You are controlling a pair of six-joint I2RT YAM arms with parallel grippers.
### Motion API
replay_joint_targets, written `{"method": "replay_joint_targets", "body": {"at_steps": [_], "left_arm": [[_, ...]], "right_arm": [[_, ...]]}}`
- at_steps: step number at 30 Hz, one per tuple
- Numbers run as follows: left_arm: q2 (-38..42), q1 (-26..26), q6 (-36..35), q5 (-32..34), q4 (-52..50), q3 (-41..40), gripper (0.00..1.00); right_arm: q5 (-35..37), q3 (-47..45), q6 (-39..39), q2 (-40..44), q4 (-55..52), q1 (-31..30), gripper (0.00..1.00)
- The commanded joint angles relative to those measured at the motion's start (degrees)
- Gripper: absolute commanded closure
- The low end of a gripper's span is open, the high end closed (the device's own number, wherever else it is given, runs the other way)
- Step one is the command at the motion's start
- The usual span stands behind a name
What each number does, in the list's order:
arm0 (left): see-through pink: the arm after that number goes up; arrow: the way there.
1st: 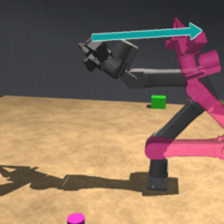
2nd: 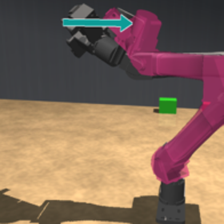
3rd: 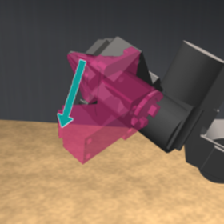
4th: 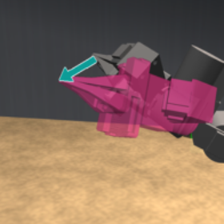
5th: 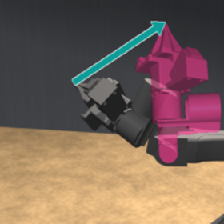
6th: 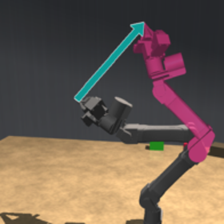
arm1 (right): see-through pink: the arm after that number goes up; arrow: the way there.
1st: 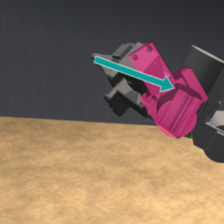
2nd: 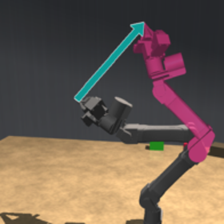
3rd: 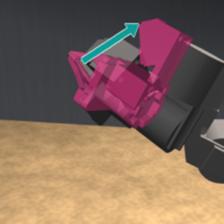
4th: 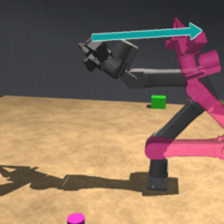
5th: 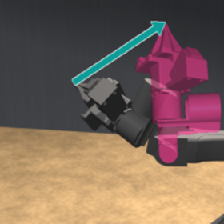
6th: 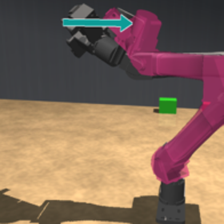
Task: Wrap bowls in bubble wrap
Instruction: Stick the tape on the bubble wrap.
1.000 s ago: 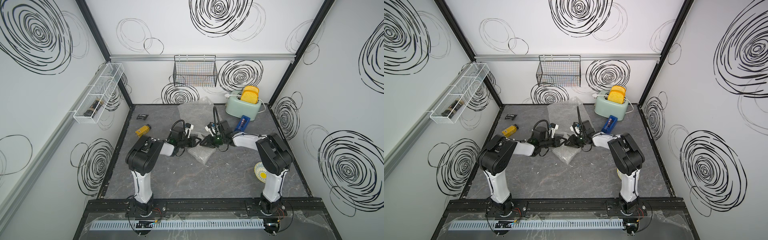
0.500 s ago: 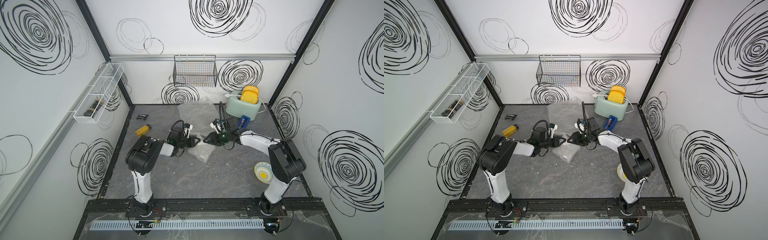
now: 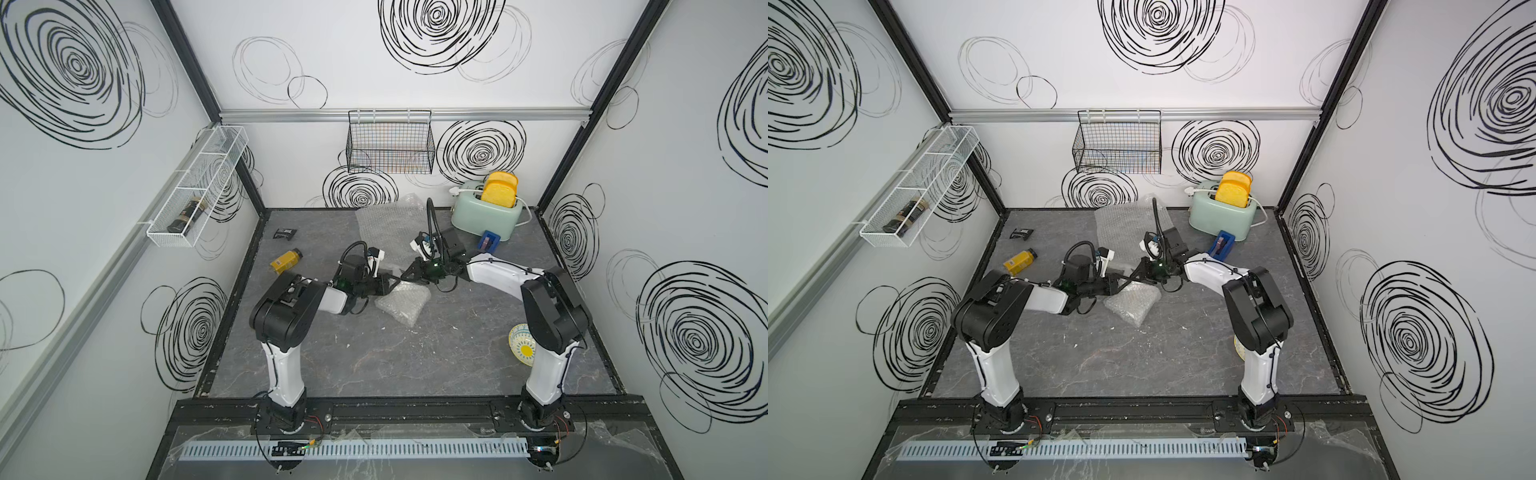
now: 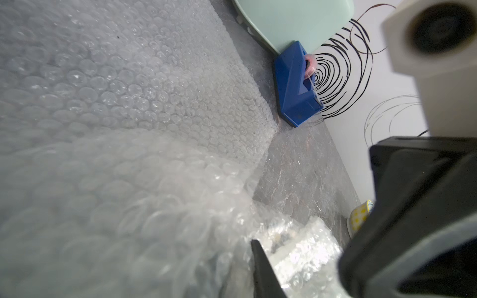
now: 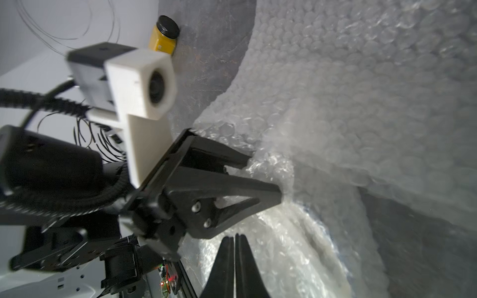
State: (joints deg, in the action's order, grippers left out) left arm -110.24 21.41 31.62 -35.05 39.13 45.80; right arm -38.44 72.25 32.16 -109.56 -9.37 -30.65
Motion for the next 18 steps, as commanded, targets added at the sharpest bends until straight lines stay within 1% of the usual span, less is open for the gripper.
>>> {"method": "replay_joint_targets", "body": {"at_steps": [1,6,9,11,15,18], "left_arm": [[1.86,-0.36,0.51,0.07,2.13,-0.89,0.79],[1.87,-0.40,0.51,-0.02,2.17,-0.89,0.79],[1.94,-0.40,0.47,-0.02,2.06,-0.94,0.79],[2.03,-0.40,0.51,-0.02,2.04,-0.98,0.79],[2.72,-0.39,0.47,0.08,2.00,-1.24,0.79],[3.14,-0.34,0.40,0.18,1.91,-1.33,0.79]], "right_arm": [[1.21,-0.06,0.09,-2.98,-0.70,-0.28,0.89],[3.01,-0.65,-0.58,-5.88,-0.63,-0.32,0.90],[2.92,-0.49,-1.11,-5.69,-0.89,-0.47,0.90],[3.53,-0.42,-1.29,-4.02,-1.71,-0.61,0.90],[3.72,-1.94,-1.27,2.26,0.19,-0.81,0.88],[3.82,-2.01,-1.33,3.80,-0.69,-0.64,0.88]]}}
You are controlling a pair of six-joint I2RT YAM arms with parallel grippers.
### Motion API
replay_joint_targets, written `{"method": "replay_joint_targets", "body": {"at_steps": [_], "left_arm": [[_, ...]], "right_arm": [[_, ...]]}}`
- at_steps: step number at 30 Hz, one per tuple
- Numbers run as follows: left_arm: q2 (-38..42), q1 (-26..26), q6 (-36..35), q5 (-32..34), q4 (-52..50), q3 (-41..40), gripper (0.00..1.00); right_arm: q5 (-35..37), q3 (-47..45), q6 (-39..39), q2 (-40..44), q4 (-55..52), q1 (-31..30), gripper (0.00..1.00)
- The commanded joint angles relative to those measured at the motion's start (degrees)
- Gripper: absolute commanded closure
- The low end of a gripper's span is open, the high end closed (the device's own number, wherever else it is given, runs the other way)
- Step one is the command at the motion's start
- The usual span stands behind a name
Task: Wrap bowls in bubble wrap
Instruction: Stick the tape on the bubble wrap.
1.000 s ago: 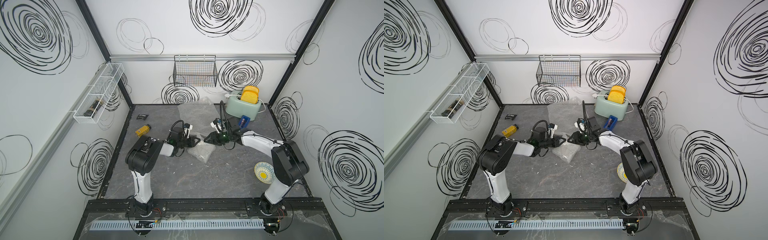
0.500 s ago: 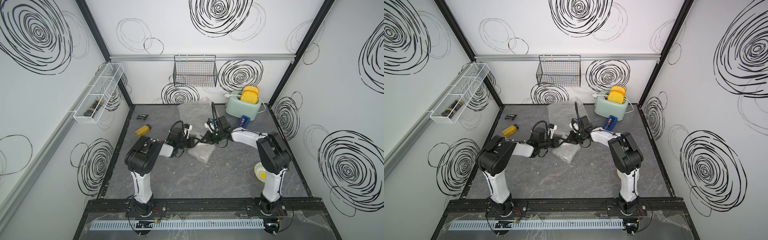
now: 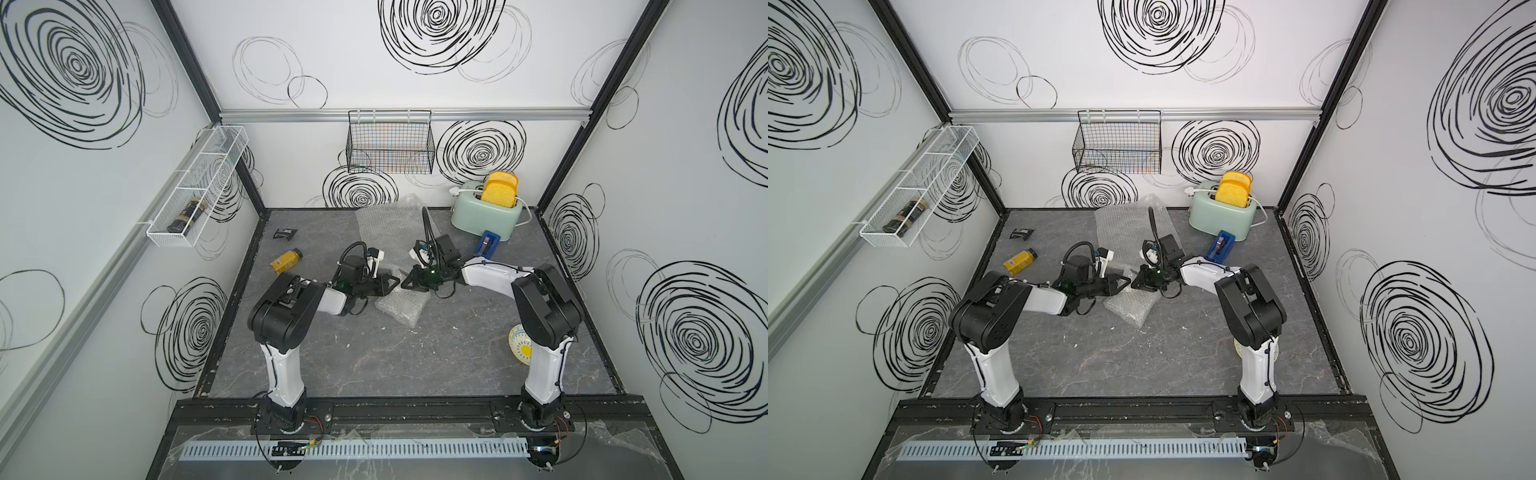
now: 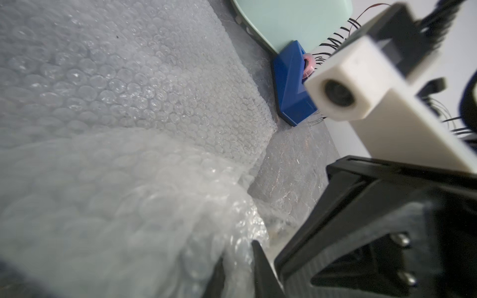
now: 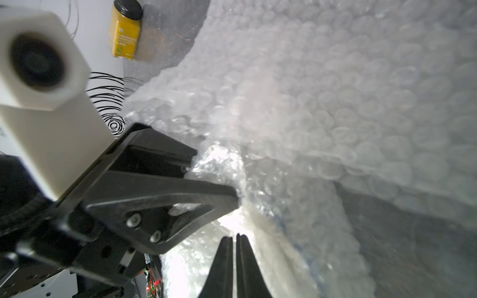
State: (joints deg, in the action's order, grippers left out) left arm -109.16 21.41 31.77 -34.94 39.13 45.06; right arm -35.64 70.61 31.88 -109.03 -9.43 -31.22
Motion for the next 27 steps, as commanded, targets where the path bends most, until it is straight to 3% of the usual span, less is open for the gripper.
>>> {"method": "replay_joint_targets", "body": {"at_steps": [1,10,15,27], "left_arm": [[2.20,-0.38,0.31,0.09,1.82,-0.67,0.79],[3.06,-0.44,0.14,0.22,1.47,-1.20,0.79],[3.82,-0.53,0.09,0.40,0.72,-1.53,0.80],[12.07,-4.51,3.87,2.32,0.62,-11.72,0.83]], "right_arm": [[0.70,-0.62,-1.03,3.23,-0.70,-0.15,0.88],[-1.18,-1.60,-1.62,-2.64,-0.80,-2.52,0.89],[1.57,-0.28,-2.99,-3.05,-2.93,-2.81,0.88],[-0.53,-8.15,-2.15,11.37,1.76,2.00,0.81]]}}
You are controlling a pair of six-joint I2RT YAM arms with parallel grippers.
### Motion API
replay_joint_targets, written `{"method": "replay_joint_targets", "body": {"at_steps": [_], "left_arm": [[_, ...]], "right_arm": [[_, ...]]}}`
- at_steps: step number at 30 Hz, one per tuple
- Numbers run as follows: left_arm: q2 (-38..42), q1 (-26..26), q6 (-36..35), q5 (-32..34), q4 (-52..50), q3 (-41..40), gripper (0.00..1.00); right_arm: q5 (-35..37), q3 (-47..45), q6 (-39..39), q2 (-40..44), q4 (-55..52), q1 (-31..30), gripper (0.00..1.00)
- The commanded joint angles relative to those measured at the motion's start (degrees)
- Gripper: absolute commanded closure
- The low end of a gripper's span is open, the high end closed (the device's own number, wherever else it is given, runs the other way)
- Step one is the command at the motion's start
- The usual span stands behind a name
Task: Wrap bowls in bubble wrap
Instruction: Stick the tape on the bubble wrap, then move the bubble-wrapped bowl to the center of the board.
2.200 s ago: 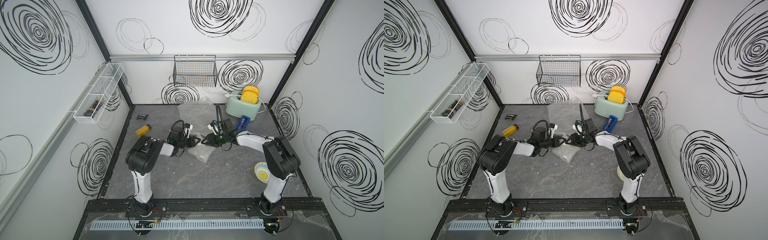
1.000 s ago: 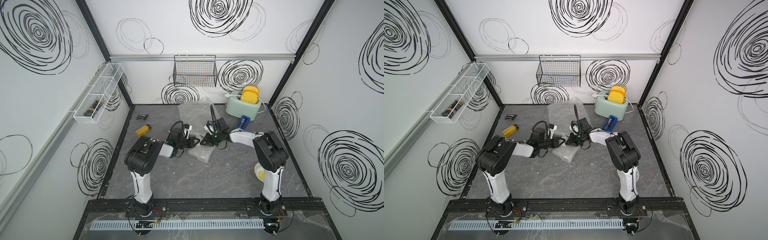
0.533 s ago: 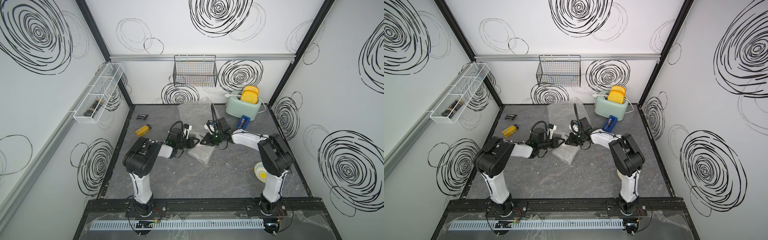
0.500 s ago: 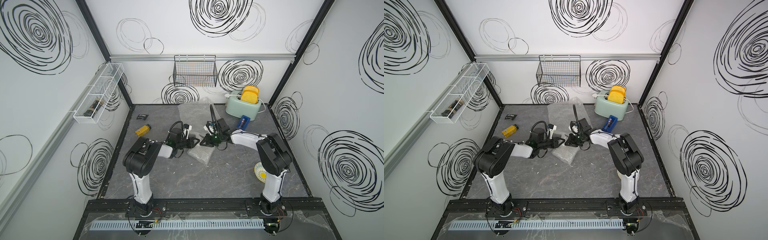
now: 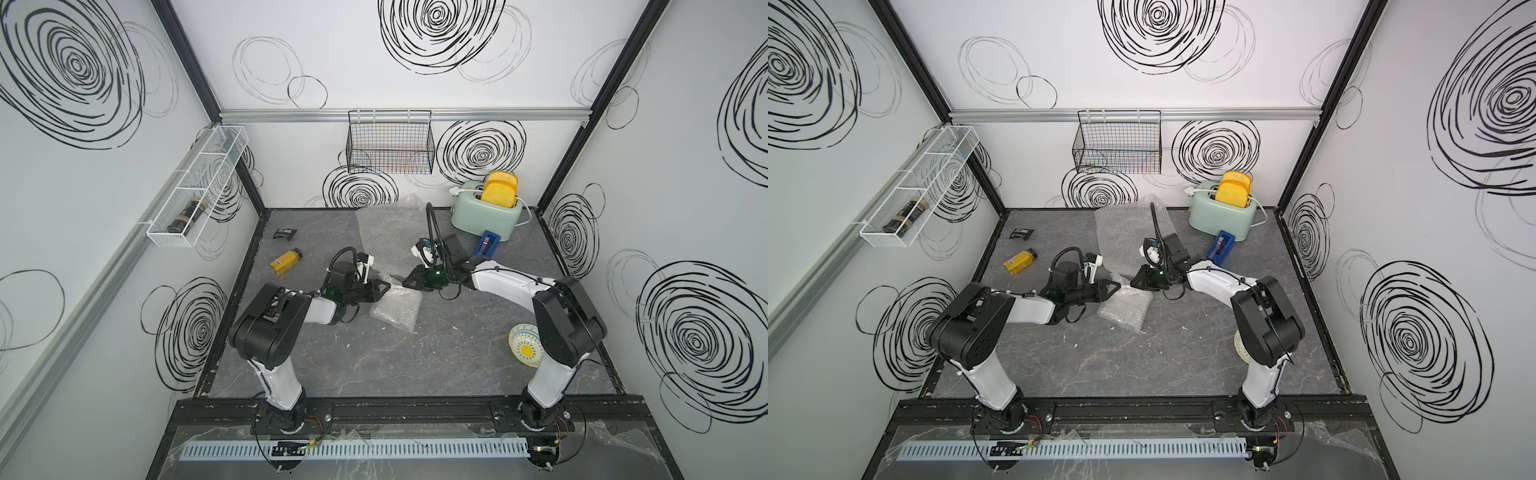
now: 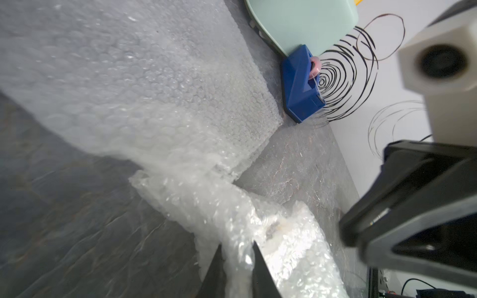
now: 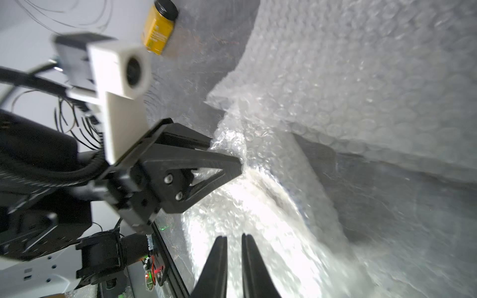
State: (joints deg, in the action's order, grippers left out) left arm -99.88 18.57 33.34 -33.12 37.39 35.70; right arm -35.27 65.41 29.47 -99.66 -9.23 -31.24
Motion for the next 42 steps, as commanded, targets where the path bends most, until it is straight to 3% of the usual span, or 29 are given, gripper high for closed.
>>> {"method": "replay_joint_targets", "body": {"at_steps": [1,9,18,27,32,34,36,39,42], "left_arm": [[3.57,-2.40,3.01,0.62,2.47,-3.51,0.83],[12.69,-11.95,6.06,2.44,4.09,-13.42,0.84],[26.91,-24.10,4.94,17.10,0.07,-17.70,0.83],[19.96,-34.72,10.39,13.75,7.39,-17.65,0.83],[20.89,-36.58,11.14,16.21,7.93,-18.76,0.83],[22.31,-36.80,11.04,16.98,7.87,-19.58,0.78],[23.89,-36.94,11.04,17.38,7.54,-20.43,0.64],[25.19,-36.85,10.87,16.20,6.83,-21.00,0.52],[26.50,-37.20,10.87,16.10,4.28,-21.06,0.34]], "right_arm": [[-1.23,-3.76,0.59,2.43,1.99,2.75,0.81],[-2.64,-9.21,2.39,3.59,6.22,5.72,0.82],[-3.36,-10.16,2.78,2.17,7.46,5.48,0.82],[-3.57,-9.96,2.70,0.88,7.30,5.18,0.81],[-3.49,-9.61,2.52,0.53,6.83,5.09,0.81],[-3.58,-9.72,2.50,0.42,6.84,5.14,0.81],[-3.75,-9.78,2.47,0.35,6.95,5.12,0.81],[-3.92,-9.92,2.52,0.51,7.12,5.04,0.81],[-4.11,-9.98,2.43,0.75,7.08,5.04,0.81]]}}
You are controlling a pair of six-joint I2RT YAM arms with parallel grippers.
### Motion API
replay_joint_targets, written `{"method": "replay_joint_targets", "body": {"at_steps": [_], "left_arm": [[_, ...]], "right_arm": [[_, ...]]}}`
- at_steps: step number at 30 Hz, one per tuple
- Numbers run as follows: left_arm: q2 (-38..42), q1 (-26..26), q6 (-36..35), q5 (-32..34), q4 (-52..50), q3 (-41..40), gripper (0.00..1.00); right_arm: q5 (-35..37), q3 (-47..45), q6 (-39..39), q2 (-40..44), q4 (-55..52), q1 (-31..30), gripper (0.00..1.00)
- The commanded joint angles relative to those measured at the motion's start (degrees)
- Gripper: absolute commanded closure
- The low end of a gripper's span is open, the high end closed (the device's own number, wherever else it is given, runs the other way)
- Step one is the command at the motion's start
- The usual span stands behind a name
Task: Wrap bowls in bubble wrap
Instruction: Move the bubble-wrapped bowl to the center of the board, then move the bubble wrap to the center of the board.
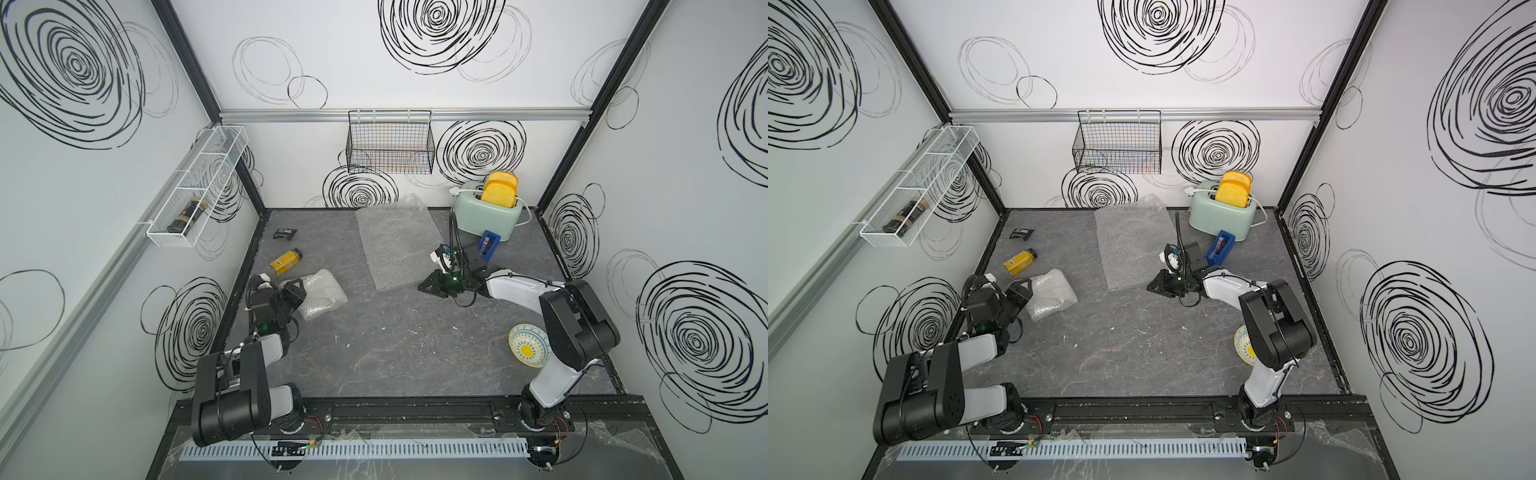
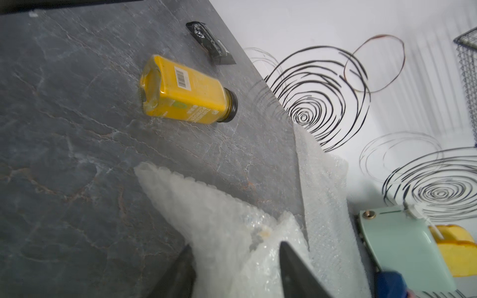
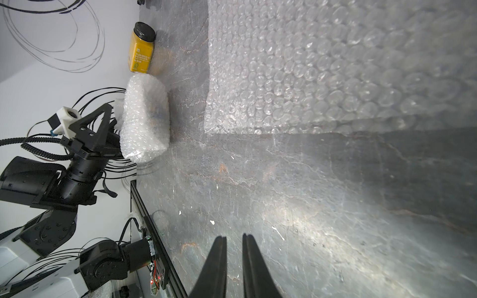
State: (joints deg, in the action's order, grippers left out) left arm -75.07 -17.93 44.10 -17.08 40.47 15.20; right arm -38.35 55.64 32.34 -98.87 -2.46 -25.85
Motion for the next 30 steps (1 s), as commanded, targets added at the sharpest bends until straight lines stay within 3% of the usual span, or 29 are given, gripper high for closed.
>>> {"method": "replay_joint_targets", "body": {"at_steps": [1,7,11,14,16,19,23,24,30], "left_arm": [[2.34,-0.78,0.16,0.59,0.07,-0.61,0.30],[12.99,-1.12,0.93,14.16,-16.97,-0.16,0.08],[27.08,-1.23,2.93,21.75,-23.32,-1.67,0.06],[39.94,-0.27,4.23,23.58,-23.64,-4.22,0.09],[43.80,1.83,3.86,23.37,-24.92,-3.94,0.11],[43.28,8.45,1.77,22.85,-26.69,-1.68,0.10],[37.77,18.79,-0.93,26.57,-29.58,2.05,0.01],[36.38,20.13,-1.03,26.05,-29.61,2.64,0.03],[32.09,28.68,-1.95,27.85,-30.84,4.43,0.03]], "right_arm": [[-0.94,-0.20,-0.43,-0.03,0.29,-0.39,0.81],[0.03,0.68,-0.50,-0.35,0.18,-0.43,0.80],[0.97,5.33,-0.52,-2.55,0.95,-1.09,0.79],[3.57,12.52,-0.27,-8.56,0.54,-1.32,0.79],[4.81,18.00,0.13,-13.85,-0.69,-1.35,0.79],[7.96,26.32,0.22,-21.22,-4.73,-1.40,0.78],[10.39,32.81,1.05,-28.33,-7.36,-1.01,0.78],[10.19,33.40,1.04,-29.30,-7.95,-0.94,0.78],[11.85,24.29,1.10,-25.48,-6.10,-3.43,0.78]]}}
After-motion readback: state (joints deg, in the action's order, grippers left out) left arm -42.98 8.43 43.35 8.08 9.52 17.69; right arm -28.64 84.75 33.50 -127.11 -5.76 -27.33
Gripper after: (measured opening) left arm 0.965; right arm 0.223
